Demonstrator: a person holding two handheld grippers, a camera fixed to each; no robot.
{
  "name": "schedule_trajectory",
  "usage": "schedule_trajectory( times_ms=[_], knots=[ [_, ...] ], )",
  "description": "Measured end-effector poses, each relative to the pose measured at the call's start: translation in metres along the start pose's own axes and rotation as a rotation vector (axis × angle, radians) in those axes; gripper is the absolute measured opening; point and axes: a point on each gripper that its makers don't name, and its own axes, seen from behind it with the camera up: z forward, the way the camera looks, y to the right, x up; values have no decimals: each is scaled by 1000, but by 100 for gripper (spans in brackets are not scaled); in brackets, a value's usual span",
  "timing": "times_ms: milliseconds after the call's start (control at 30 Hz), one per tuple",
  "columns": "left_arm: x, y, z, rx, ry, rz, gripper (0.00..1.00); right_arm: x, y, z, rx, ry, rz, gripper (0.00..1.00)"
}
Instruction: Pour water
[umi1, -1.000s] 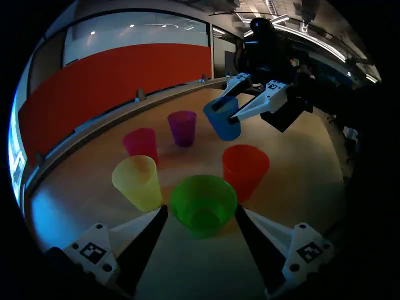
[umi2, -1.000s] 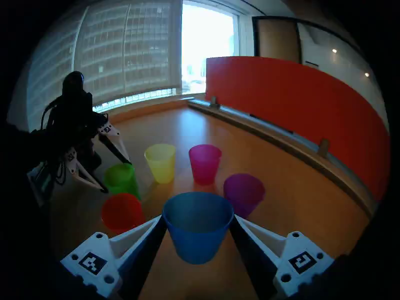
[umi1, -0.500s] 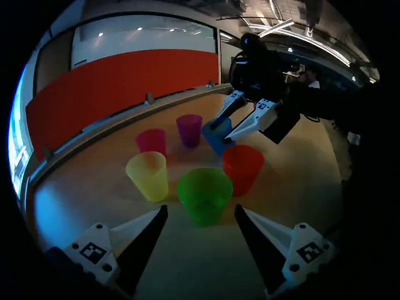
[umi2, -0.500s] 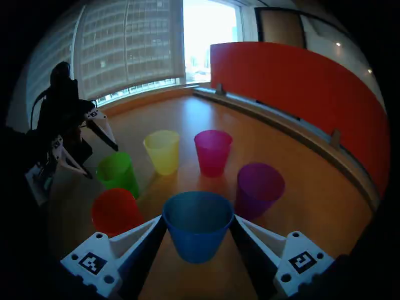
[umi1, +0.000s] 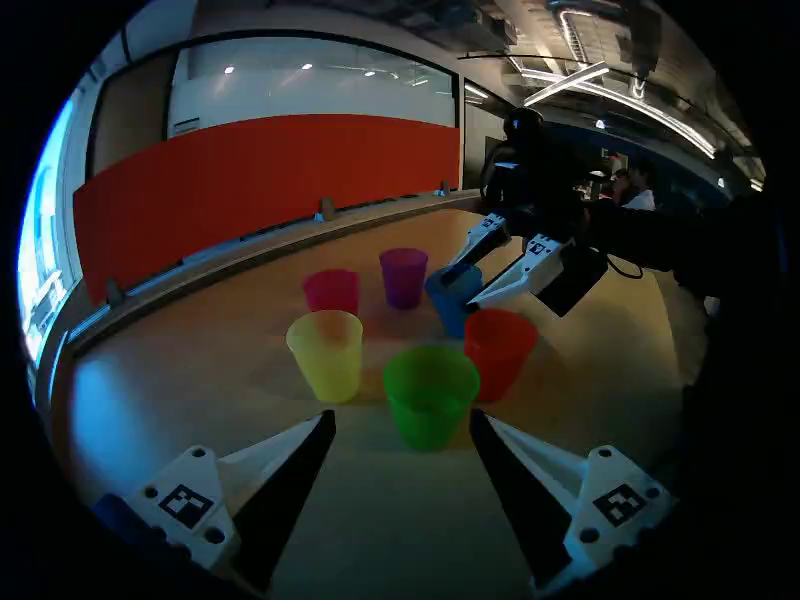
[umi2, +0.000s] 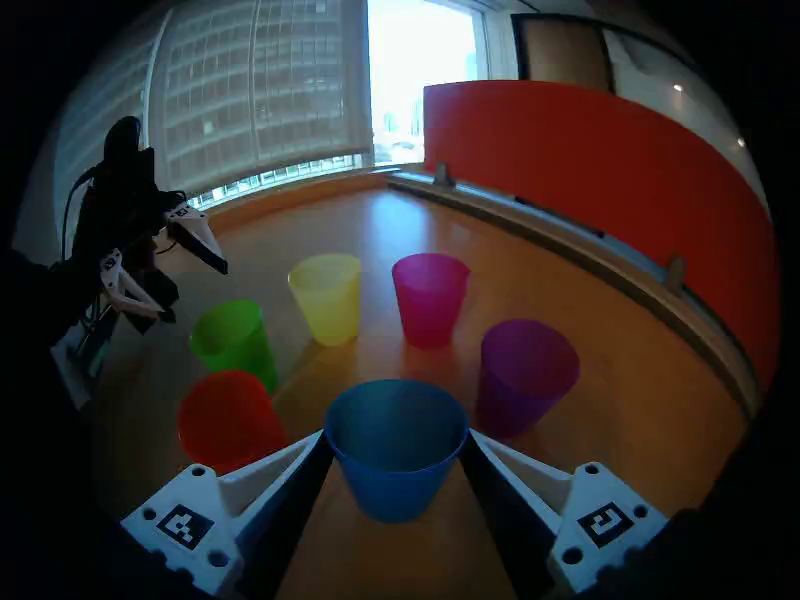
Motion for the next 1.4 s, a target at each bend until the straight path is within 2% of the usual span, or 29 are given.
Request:
schedule_trajectory(
  times_ms=[533,667,733,967,1167,1400],
  knots=[
    [-3,9,1,-5,-10,9,100,-16,-2,-14,-21,-21,-13,92],
    [-4,12,1,-10,-15,10,100,-17,-2,-16,-25,-21,-12,96],
    [-4,12,1,-10,-15,9,100,-17,-2,-17,-26,-21,-8,100],
    [-5,10,-4,3,-11,4,100,-19,-4,-25,-33,-18,-7,100],
    [-2,7,-13,26,6,-1,100,-23,-6,-40,-60,-12,-16,100],
    [2,1,-24,73,34,-2,100,-32,-13,-68,-105,8,-12,100]
  ],
)
